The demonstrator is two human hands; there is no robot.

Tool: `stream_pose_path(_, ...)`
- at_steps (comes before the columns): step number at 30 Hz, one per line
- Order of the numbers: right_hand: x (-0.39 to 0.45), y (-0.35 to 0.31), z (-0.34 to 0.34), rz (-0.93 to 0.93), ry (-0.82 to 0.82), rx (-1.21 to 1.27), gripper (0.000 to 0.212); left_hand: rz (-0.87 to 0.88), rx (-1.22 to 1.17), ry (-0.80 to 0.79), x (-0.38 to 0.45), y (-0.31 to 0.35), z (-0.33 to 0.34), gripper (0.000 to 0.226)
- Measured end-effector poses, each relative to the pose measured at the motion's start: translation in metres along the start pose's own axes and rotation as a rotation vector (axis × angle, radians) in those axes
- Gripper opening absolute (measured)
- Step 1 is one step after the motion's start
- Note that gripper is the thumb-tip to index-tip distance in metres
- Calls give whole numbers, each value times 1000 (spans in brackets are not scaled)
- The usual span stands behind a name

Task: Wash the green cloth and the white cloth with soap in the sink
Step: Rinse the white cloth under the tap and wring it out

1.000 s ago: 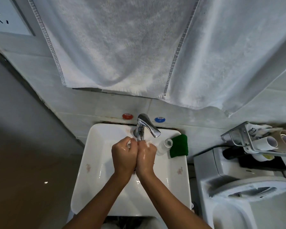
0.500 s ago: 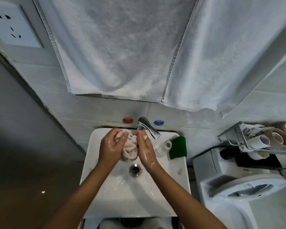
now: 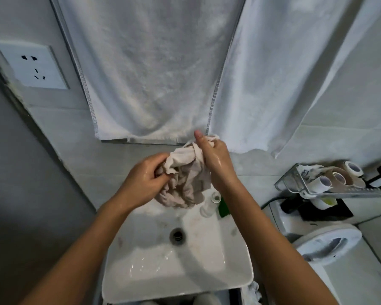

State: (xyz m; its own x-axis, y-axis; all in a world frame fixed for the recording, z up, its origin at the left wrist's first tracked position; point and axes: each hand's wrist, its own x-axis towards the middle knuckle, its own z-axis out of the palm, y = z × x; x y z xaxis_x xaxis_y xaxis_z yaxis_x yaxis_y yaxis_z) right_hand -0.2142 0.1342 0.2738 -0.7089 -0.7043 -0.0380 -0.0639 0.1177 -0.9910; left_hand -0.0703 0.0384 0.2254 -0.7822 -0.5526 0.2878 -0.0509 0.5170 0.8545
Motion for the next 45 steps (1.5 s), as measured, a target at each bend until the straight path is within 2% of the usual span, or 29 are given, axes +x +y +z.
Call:
stream_pose_path(4, -10, -24, -14, 26, -215, 170, 29, -2, 3, 146, -2, 21, -1, 32)
stream_pose_path(7, -14, -36, -32, -12, -266, 114, 20, -73, 47, 243, -5, 40, -5, 36)
stream_pose_path(9, -18, -39, -46, -43, -257, 54, 11, -86, 116, 215, -8, 54, -8, 32)
stream_pose_path(13, -29, -38, -74, -64, -254, -30, 6, -97, 231, 50, -13, 78, -7, 25)
stream_pose_path(15, -36, -39, -87, -75, -226, -11, 9, -83, 164, 14, -15, 91, -1, 26)
stream_pose_path(20, -48, -53, -104, -148, -201, 104, 15, -129, -84, 38, -20, 129, 19, 47)
stream_pose_path(24, -54, -74, -105, -155, -142, 126, 24, -231, -146, 44, -18, 149, 27, 34)
stream_pose_path(27, -60, -86, -110, -191, -122, 130, 29, -144, -131, 49, -17, 165, 22, 14)
stream_pose_path(29, -63, -94, -113, -201, -109, 147, 24, -54, -64, 29, -15, 174, 15, 6)
stream_pose_path(31, -66, -101, -113, -195, -109, 164, 22, 12, 32, 25, -11, 179, 9, 10)
stream_pose_path(33, -68, -105, -109, -183, -113, 205, 24, 70, 151, 86, -8, 180, 5, 16)
stream_pose_path(35, -68, -103, -101, -144, -124, 260, 34, 102, 143, 155, -7, 180, 1, 28)
stream_pose_path(39, -76, -84, -71, -6, -249, 285, 62, -26, -166, 226, -10, 185, -3, 29)
stream_pose_path(42, -86, -59, -46, 49, -369, 226, 52, -130, -248, 243, -11, 179, -4, 37)
stream_pose_path(45, -94, -38, -30, 24, -507, 219, 47, -180, -259, 226, -13, 174, -5, 29)
